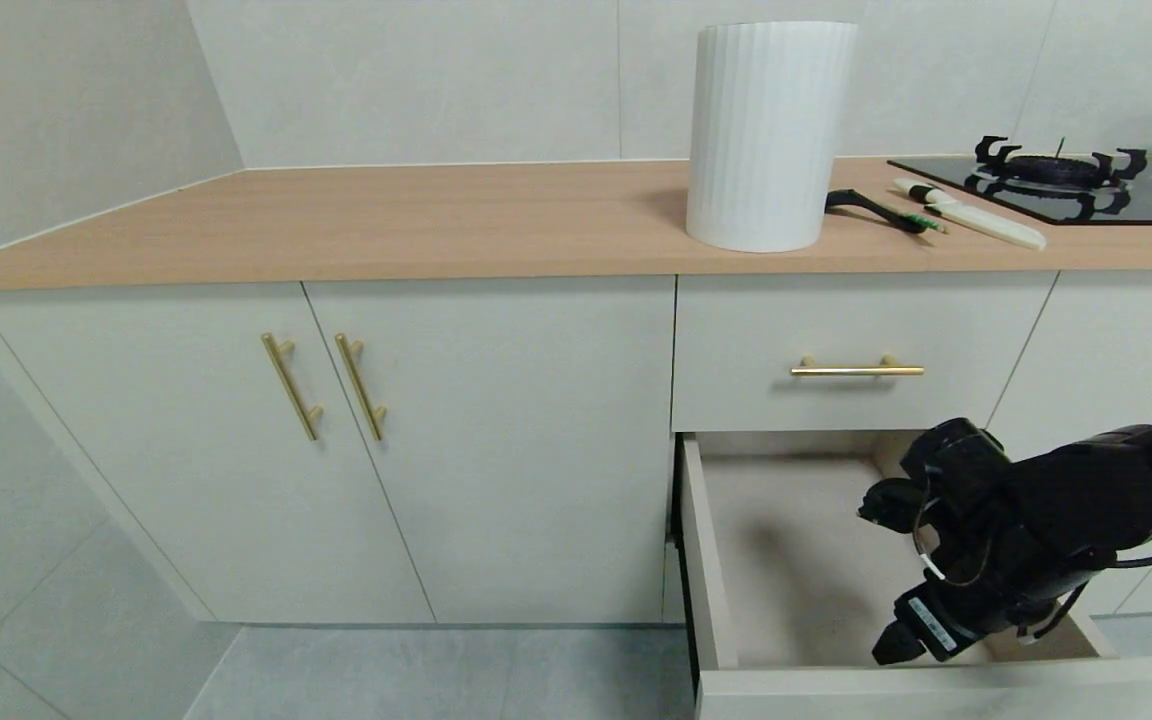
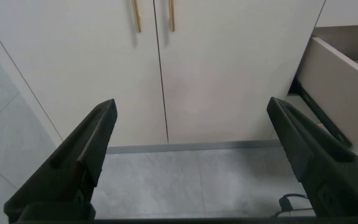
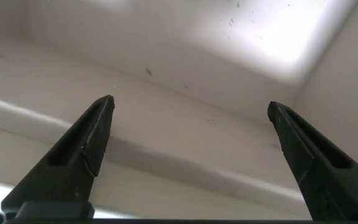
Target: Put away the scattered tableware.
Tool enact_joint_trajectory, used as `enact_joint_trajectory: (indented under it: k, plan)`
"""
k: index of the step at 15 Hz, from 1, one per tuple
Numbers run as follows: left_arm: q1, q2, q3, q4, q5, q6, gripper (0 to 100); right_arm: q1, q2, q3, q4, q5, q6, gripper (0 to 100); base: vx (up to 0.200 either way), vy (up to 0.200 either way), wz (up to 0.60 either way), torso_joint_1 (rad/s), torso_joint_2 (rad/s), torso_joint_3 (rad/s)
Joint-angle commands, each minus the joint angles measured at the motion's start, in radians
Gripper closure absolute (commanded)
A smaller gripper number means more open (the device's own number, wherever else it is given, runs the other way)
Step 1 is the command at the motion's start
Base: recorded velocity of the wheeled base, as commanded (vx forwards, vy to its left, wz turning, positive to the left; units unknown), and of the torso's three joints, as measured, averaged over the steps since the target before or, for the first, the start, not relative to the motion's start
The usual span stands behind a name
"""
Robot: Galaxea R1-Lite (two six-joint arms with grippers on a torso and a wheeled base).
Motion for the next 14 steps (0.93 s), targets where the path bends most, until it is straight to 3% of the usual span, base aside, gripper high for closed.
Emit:
enact_joint_trajectory:
  k: [1, 7, 10, 12, 14]
  plan:
    - [0.000, 0.002, 0.000, 0.000, 0.000, 0.000, 0, 0.007, -0.008, -0.007, 0.025, -0.001, -0.010, 0, 0.000, 0.000, 0.00, 0.000, 0.00, 0.000]
    - [0.000, 0.002, 0.000, 0.000, 0.000, 0.000, 0, 0.009, -0.017, -0.042, 0.021, -0.009, 0.010, 0, 0.000, 0.000, 0.00, 0.000, 0.00, 0.000]
    - [0.000, 0.002, 0.000, 0.001, 0.000, 0.000, 0, 0.007, -0.066, -0.078, 0.015, -0.009, 0.095, 0, 0.000, 0.000, 0.00, 0.000, 0.00, 0.000]
    - [0.000, 0.002, 0.000, 0.000, 0.000, 0.000, 0, -0.004, -0.111, -0.070, -0.040, -0.006, 0.106, 0, 0.000, 0.000, 0.00, 0.000, 0.00, 0.000]
    - [0.000, 0.002, 0.000, 0.000, 0.000, 0.000, 0, -0.027, -0.143, -0.001, -0.261, -0.011, 0.119, 0, 0.000, 0.000, 0.00, 0.000, 0.00, 0.000]
